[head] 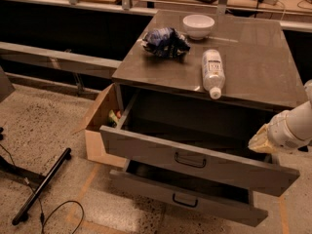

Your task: Open top drawer

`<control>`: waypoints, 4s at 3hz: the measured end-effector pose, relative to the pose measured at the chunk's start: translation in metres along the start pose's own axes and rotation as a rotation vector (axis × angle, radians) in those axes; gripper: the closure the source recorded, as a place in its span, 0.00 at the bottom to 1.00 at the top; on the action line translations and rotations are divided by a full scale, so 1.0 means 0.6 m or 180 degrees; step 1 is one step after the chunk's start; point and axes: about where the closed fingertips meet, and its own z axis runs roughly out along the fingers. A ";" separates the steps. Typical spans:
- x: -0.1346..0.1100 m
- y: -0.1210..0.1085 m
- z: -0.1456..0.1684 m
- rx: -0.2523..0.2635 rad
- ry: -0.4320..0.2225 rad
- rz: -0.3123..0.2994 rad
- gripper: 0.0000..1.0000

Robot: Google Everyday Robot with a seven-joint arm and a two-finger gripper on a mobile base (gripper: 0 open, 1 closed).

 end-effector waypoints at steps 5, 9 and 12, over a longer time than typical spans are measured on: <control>0.030 0.072 0.060 -0.0904 0.0109 0.0021 1.00; 0.041 0.220 -0.102 -0.1533 0.0503 0.0243 1.00; -0.004 0.192 -0.019 -0.1050 0.0252 0.0218 1.00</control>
Offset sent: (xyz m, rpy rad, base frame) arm 0.0041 0.0034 -0.0480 0.0031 0.0198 0.0497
